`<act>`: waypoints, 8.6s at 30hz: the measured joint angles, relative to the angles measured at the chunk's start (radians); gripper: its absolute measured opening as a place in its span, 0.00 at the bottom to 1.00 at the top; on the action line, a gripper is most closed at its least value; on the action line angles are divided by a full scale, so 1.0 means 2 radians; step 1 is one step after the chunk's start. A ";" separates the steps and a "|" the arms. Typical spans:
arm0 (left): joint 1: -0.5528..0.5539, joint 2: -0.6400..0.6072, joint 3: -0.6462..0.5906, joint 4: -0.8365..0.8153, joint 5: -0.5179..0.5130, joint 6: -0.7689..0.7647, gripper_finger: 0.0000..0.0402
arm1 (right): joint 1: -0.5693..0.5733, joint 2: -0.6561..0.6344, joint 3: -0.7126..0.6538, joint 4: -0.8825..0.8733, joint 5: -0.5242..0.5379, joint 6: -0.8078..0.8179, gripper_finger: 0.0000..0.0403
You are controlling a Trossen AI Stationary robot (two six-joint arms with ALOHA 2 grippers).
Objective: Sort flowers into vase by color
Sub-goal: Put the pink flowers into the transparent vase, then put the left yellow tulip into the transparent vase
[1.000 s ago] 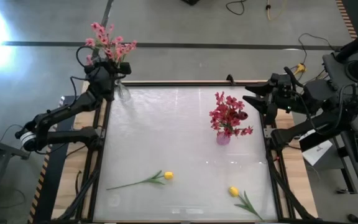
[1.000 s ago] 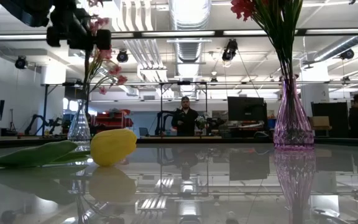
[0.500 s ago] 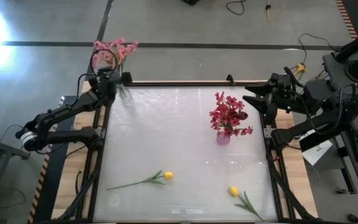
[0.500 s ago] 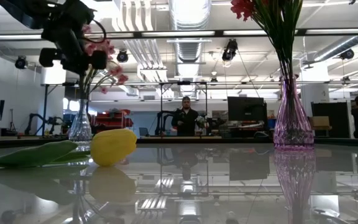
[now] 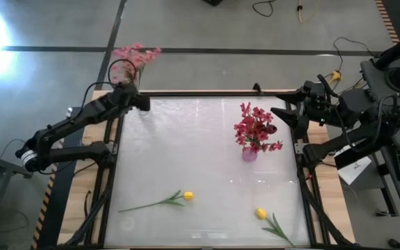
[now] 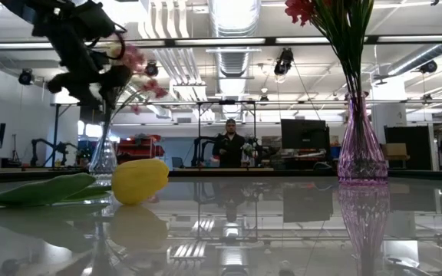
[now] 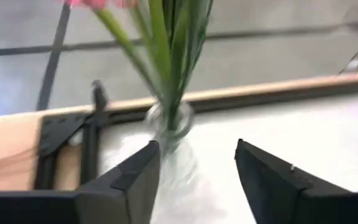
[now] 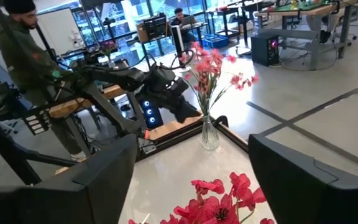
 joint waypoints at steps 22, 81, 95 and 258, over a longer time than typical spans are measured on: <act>-0.373 -0.077 0.058 -0.177 0.227 -0.014 0.56 | 0.000 0.000 0.000 0.000 0.000 -0.043 0.82; -0.565 0.360 0.170 0.023 0.080 -0.113 0.00 | 0.000 -0.010 0.062 -0.130 -0.203 -0.025 0.82; -0.472 0.106 0.152 0.005 -0.231 -0.040 0.00 | 0.000 -0.007 0.074 -0.134 -0.208 -0.052 0.82; 0.009 -0.014 -0.016 0.490 -0.169 0.261 0.00 | -0.001 0.056 0.073 0.015 -0.026 -0.020 0.82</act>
